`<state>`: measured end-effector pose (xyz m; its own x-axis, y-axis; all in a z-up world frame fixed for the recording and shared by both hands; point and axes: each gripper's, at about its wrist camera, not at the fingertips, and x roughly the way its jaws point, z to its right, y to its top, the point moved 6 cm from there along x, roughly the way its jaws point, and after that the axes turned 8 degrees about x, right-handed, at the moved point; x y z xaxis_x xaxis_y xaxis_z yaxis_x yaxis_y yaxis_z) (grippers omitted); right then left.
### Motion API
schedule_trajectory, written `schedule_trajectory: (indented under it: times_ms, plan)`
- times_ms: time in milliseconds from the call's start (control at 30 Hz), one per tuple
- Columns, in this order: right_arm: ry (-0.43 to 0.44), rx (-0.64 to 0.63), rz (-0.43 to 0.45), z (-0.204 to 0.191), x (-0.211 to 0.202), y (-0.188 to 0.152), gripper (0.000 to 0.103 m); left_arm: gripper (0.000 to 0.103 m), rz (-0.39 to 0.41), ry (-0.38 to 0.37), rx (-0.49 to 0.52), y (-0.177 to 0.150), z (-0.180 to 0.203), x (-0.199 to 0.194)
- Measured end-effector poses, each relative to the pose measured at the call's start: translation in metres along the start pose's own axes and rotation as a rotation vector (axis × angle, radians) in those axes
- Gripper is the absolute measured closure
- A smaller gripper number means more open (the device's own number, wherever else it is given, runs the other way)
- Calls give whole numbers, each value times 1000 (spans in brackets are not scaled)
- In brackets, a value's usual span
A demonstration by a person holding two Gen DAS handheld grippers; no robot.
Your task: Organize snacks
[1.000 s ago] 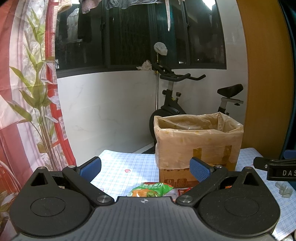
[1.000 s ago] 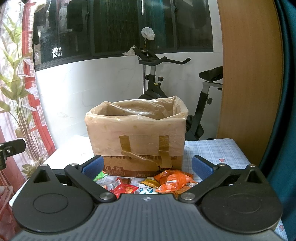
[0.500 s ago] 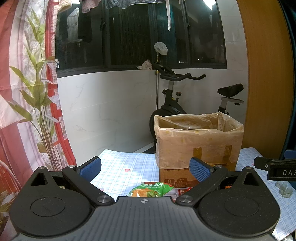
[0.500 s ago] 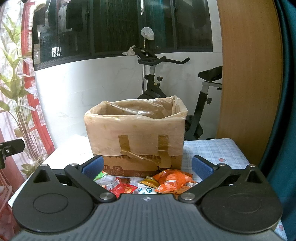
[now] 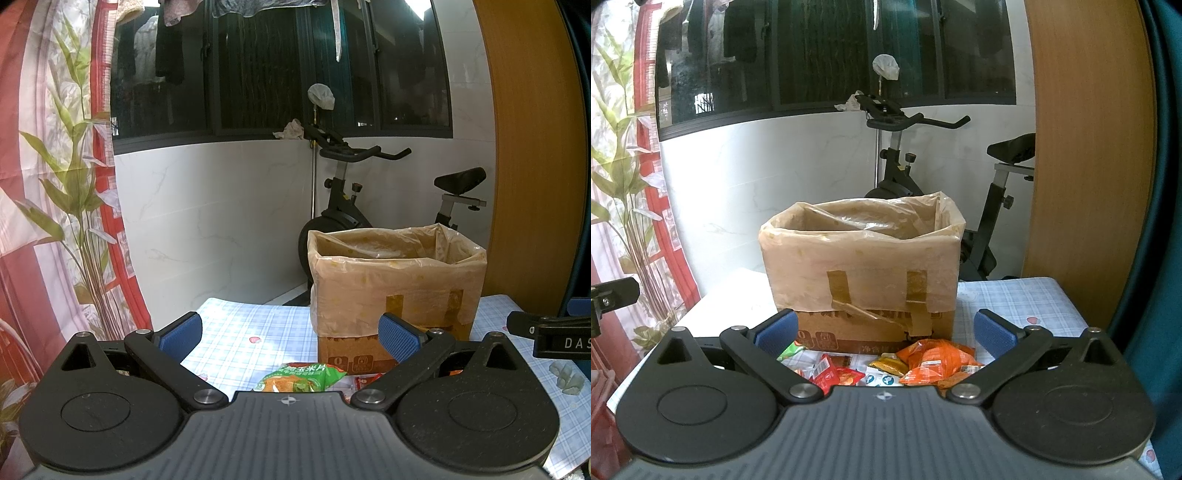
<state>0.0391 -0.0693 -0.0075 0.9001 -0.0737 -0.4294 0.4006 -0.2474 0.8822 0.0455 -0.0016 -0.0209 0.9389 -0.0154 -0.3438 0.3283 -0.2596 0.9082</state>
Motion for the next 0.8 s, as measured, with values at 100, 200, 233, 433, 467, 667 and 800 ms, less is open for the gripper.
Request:
schedule_trajectory:
  times_ms: [100, 200, 233, 433, 467, 667, 800]
  plan:
    - [1, 0, 0, 0, 0, 0, 0, 1, -1, 1, 0, 0, 0, 0]
    - [1, 0, 0, 1, 0, 0, 0, 1, 0, 0, -2, 0, 0, 0]
    - [1, 0, -1, 0, 0, 0, 0, 1, 0, 0, -3, 0, 0, -1]
    - [1, -1, 0, 0, 0, 0, 0, 1, -4, 0, -5, 0, 0, 0]
    - [1, -1, -1, 0, 0, 0, 0, 1, -6, 1, -5, 0, 0, 0]
    - [2, -3, 4, 0, 1, 1, 0, 1, -15, -2, -7, -2, -2, 4]
    - [7, -8, 8, 0, 5, -5, 0, 1, -35, -23, 13, -12, 2, 13]
